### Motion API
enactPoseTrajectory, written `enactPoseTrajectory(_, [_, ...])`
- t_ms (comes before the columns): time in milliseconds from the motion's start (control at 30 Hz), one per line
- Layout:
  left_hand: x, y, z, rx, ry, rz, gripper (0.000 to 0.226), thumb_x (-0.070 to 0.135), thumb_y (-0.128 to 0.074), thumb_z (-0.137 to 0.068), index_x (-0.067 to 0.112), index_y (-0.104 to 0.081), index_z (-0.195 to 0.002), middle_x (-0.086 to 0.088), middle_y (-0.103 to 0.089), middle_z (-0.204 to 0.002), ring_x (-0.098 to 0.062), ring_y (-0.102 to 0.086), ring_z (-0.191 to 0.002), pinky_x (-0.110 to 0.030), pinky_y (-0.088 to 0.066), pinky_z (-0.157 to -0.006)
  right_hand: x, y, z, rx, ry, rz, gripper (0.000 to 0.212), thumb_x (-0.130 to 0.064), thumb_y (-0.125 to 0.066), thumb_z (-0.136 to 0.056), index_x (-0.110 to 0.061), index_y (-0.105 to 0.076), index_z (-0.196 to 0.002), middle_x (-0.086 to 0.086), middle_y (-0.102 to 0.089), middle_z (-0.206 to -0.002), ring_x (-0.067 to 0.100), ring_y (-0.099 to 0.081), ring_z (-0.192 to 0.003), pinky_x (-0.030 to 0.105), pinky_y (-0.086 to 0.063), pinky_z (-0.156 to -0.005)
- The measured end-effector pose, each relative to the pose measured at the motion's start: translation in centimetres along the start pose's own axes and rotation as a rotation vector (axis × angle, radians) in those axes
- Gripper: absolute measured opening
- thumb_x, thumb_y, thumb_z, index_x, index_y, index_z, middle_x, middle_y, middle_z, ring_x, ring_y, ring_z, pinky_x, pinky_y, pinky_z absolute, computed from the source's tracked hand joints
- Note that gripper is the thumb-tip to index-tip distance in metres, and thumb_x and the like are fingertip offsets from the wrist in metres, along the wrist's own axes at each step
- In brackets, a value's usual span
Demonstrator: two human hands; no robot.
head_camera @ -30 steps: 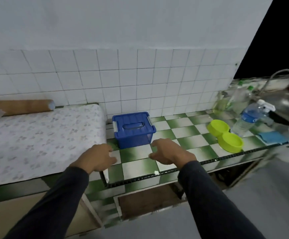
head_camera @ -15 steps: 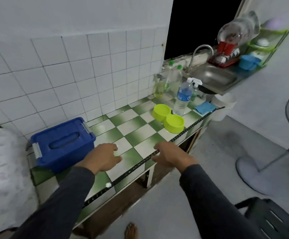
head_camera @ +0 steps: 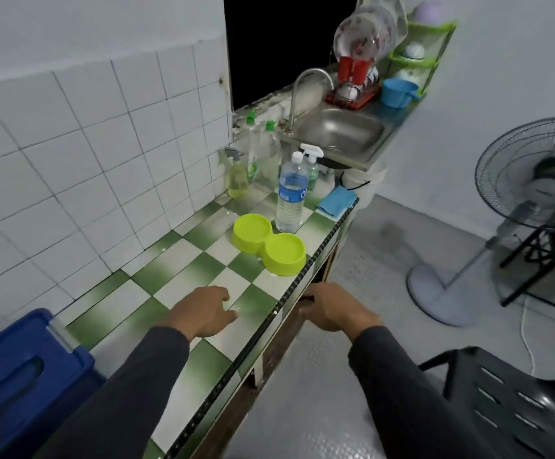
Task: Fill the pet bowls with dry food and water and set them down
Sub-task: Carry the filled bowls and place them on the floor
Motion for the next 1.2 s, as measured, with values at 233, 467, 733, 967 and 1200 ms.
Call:
enactPoseTrajectory(233, [1.8, 0.4, -8.0, 0.055, -0.011, 0.069, 0.059, 0.047, -0.06, -0.099, 0.02, -0.05, -0.15, -0.005, -0.05, -0.154, -0.026, -0.048, -0.14, -0.035, -0.041, -0.112, 3.7, 1.3, -5.7, 0.054, -0.071, -0.151, 0.062, -0.037, -0.063, -0.095, -0.016, -0.044, -0.15, 0.014, -0.049, -0.15, 0.03, -0.051, -0.134, 0.036, -0.044, -0.108])
enactPoseTrajectory(467, [3.1, 1.3, -14.4, 0.16, 0.045, 0.179, 0.059, 0.042, -0.066, -0.097, 0.016, -0.053, -0.148, -0.016, -0.055, -0.142, -0.033, -0.059, -0.126, -0.039, -0.047, -0.106, 6.6, 3.2, -12.4, 0.088, 0.016, -0.197, 0.063, -0.039, -0.062, -0.096, -0.015, -0.042, -0.15, 0.015, -0.05, -0.148, 0.031, -0.048, -0.134, 0.036, -0.041, -0.105])
enactPoseTrajectory(733, [3.4, 1.3, -18.9, 0.271, 0.159, 0.279, 0.055, 0.041, -0.066, -0.097, 0.017, -0.055, -0.146, -0.017, -0.053, -0.143, -0.034, -0.055, -0.129, -0.037, -0.042, -0.107, 8.7, 3.7, -19.0, 0.005, 0.024, -0.306, 0.073, -0.042, -0.064, -0.095, -0.012, -0.033, -0.154, 0.016, -0.042, -0.153, 0.031, -0.041, -0.139, 0.035, -0.035, -0.112])
enactPoseTrajectory(967, [2.1, 2.2, -23.2, 0.307, 0.201, 0.349, 0.058, 0.032, -0.066, -0.098, 0.013, -0.049, -0.15, -0.019, -0.05, -0.146, -0.035, -0.05, -0.134, -0.041, -0.039, -0.112, 8.6, 2.2, -23.0, -0.042, -0.047, -0.458, 0.076, -0.043, -0.065, -0.095, -0.01, -0.031, -0.154, 0.017, -0.04, -0.154, 0.033, -0.043, -0.138, 0.036, -0.037, -0.11])
enactPoseTrajectory(1200, [0.4, 3.1, -29.2, 0.279, 0.158, 0.382, 0.053, 0.031, -0.062, -0.101, 0.011, -0.05, -0.148, -0.021, -0.056, -0.14, -0.037, -0.052, -0.13, -0.041, -0.04, -0.11, 8.1, 0.9, -26.2, -0.049, -0.169, -0.572, 0.075, -0.044, -0.062, -0.097, -0.005, -0.03, -0.153, 0.022, -0.042, -0.151, 0.036, -0.047, -0.135, 0.042, -0.042, -0.109])
Point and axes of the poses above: each hand's wrist, its own z-axis away from the middle knuckle, its own y-axis out of the back of the hand, x = y × z, the point moved 3 cm from there along -z, towards the middle knuckle
